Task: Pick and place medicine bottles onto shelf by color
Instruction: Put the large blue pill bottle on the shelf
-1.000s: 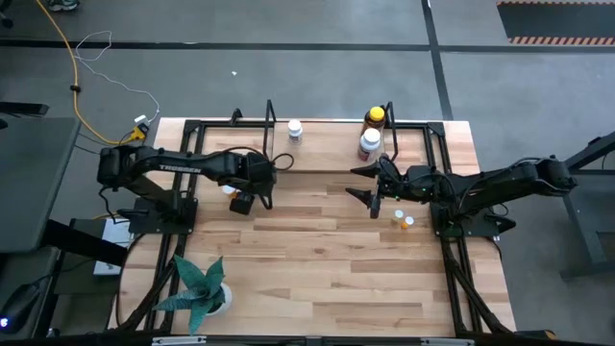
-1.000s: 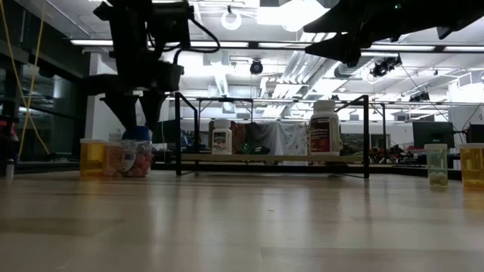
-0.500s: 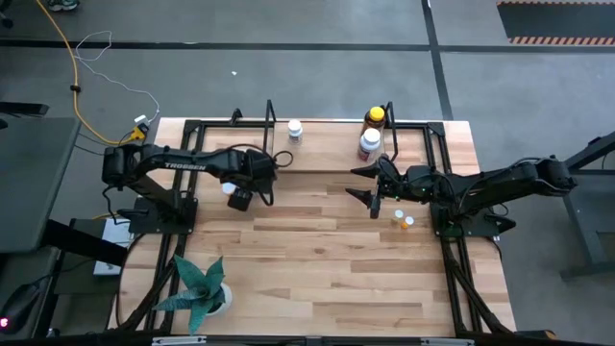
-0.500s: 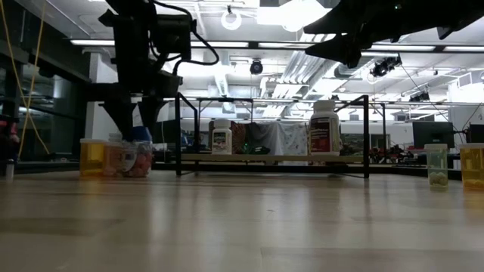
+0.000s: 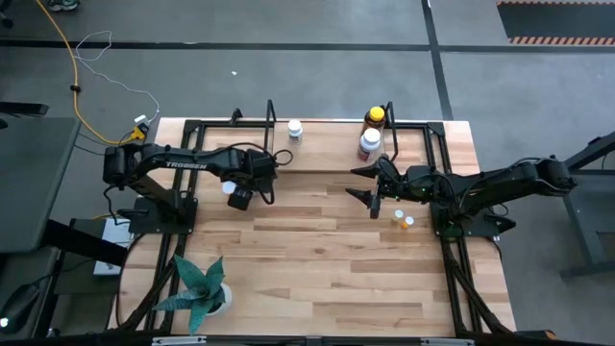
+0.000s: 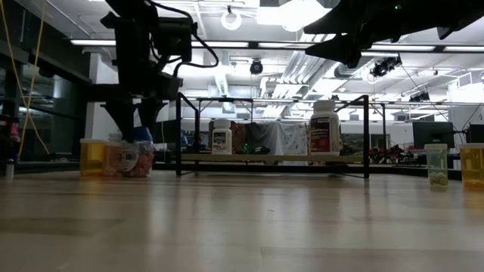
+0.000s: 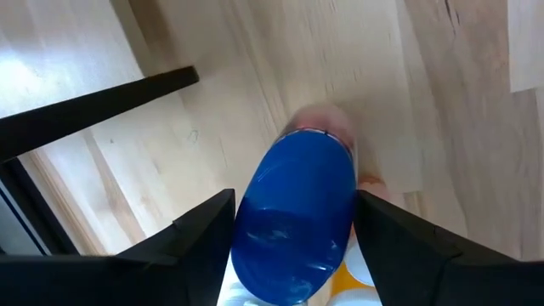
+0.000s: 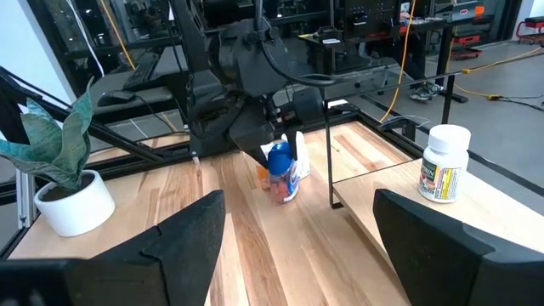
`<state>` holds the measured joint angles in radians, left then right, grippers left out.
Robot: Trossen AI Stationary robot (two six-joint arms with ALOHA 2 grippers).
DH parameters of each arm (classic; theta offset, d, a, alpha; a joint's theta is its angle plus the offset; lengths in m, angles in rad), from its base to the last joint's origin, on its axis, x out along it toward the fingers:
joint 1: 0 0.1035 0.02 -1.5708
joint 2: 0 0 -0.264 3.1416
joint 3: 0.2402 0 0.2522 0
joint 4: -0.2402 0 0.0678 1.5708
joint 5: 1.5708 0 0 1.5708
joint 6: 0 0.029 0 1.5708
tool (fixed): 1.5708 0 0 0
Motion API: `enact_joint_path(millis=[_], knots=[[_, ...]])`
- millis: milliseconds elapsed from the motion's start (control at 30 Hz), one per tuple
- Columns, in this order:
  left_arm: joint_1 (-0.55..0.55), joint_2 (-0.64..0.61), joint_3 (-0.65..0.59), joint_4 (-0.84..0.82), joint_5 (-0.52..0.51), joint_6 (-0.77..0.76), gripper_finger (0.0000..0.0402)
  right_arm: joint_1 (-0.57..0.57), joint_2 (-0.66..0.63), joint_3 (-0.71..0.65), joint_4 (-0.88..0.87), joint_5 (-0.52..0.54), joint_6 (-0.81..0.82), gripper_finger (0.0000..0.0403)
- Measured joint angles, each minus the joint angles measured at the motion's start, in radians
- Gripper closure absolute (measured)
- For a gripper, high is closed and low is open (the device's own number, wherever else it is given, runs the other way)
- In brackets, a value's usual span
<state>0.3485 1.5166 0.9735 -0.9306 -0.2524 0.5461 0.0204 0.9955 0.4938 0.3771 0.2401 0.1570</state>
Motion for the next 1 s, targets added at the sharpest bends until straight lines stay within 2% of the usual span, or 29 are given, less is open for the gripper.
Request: enact_joint_path(millis=[400,733,867,1000], knots=[[-0.026,0.004,0.0,-0.001,-0.019,-0.015,0.022,0.0,0.0,0.0,-0.003,0.0,0.0,0.0112],[-0.101,-0.007,0.133,-0.045,0.001,-0.068,0.0225,0.0,0.0,0.0,-0.011,0.0,0.0,0.0112],[-0.147,-0.007,0.182,-0.097,0.043,-0.12,0.0226,0.0,0.0,0.0,-0.014,0.0,0.0,0.0112],[-0.202,-0.007,0.242,-0.13,0.038,-0.161,0.0226,0.0,0.0,0.0,-0.014,0.0,0.0,0.0112]])
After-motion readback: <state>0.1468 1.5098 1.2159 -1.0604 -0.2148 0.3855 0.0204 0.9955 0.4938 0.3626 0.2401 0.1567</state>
